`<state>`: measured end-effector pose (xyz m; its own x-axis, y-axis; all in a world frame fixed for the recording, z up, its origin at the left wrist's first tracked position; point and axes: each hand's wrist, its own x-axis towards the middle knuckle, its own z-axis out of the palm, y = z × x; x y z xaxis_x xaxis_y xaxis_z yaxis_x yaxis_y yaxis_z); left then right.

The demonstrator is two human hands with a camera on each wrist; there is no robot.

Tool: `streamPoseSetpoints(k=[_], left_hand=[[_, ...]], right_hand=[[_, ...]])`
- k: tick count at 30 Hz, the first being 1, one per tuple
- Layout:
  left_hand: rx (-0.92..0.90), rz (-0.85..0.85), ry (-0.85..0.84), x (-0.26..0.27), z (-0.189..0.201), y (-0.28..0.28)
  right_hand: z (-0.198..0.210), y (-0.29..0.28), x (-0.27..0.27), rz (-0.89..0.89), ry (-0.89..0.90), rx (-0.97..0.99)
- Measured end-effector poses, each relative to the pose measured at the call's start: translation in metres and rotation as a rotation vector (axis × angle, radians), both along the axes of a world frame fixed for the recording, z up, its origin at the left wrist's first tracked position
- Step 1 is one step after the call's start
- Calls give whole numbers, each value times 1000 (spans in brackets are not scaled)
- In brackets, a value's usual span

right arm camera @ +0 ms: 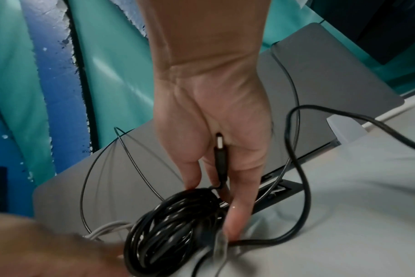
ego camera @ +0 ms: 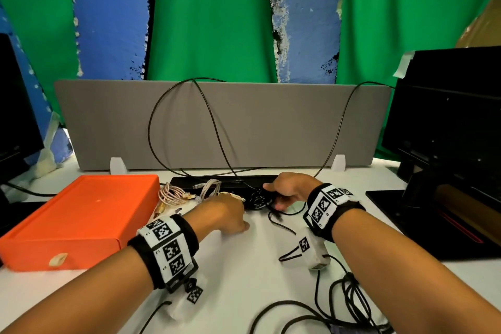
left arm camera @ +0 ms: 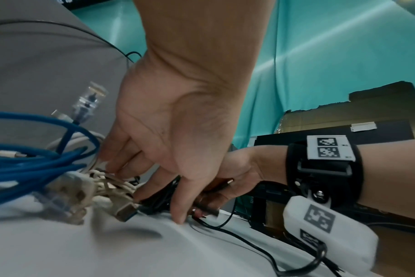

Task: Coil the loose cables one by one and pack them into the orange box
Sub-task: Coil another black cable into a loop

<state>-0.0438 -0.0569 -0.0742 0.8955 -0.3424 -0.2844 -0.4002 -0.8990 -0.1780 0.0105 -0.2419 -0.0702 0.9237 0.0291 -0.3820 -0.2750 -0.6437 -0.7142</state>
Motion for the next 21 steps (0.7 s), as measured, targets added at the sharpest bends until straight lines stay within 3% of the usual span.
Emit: streamPoseSetpoints(k=[5,9,11,15,18,21], left_hand=[[-114,-136,-149,-37,16,-13],[-103,-275,-23,-63,11,-31],[-125,-350,42,-66,4,-40],[-55,-320,-7,-47,-2,-52],[-111,-197,-152,-27,-1,-50],[-181,-122,-297,-7,-2,-46]], right_hand=[[16,-9,1,139,-61,-178],[25,-16,0,158,-131,70],[30,-16,-1,157,-199,61],[38,-10,-13,222,-250,-401],[40,-6,-31,293,-8,-658],[33,0,-48,390,206,-791]])
